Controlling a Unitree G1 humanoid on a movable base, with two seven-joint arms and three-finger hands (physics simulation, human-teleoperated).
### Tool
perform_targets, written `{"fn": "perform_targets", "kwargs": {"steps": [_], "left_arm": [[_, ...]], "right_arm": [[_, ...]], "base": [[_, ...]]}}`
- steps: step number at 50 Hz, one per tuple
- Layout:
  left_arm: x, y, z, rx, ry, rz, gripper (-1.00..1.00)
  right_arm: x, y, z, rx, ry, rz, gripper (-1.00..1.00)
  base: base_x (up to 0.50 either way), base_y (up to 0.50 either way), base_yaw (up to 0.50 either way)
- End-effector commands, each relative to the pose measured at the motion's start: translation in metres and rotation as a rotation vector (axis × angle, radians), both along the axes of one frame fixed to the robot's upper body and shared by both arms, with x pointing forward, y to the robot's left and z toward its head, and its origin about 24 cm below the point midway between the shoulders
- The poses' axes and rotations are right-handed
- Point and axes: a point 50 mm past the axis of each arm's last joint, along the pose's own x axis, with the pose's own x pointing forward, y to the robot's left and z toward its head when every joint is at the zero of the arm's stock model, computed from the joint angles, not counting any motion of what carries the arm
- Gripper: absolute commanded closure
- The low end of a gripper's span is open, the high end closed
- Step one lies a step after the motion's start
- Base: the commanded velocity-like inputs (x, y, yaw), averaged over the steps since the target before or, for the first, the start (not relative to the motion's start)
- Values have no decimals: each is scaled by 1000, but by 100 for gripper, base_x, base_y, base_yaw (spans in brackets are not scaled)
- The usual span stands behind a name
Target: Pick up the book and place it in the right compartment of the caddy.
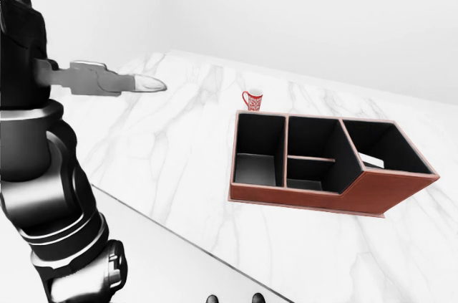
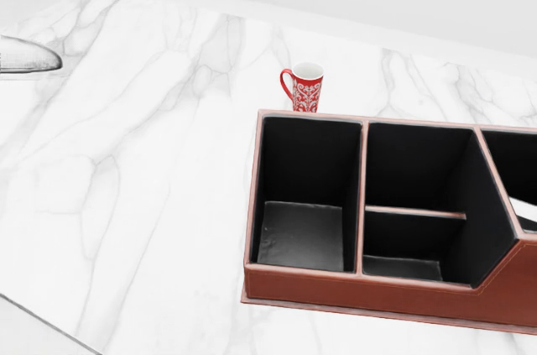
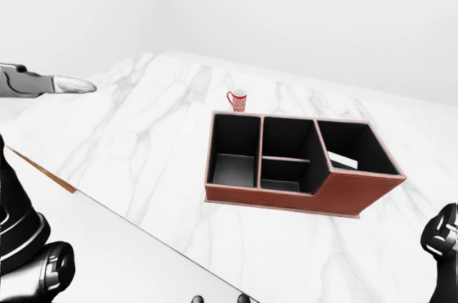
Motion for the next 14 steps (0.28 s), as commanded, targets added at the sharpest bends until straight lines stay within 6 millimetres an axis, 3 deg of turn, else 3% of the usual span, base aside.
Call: {"fn": "perform_targets", "kwargs": {"steps": [1,7,14], "left_arm": [[-65,-2,58,72,-371,-64,-100],[-86,-3,69,95,-463,-90,-100],[-96,0,80,95,-509,-109,-100]], "right_arm": [[-72,52,83,-249,-367,78,-100],[-109,80,107,-360,-518,140,-100],[-140,109,123,-458,-648,206,-100]], "base": [[0,0,0],[0,0,0],[0,0,0]]}}
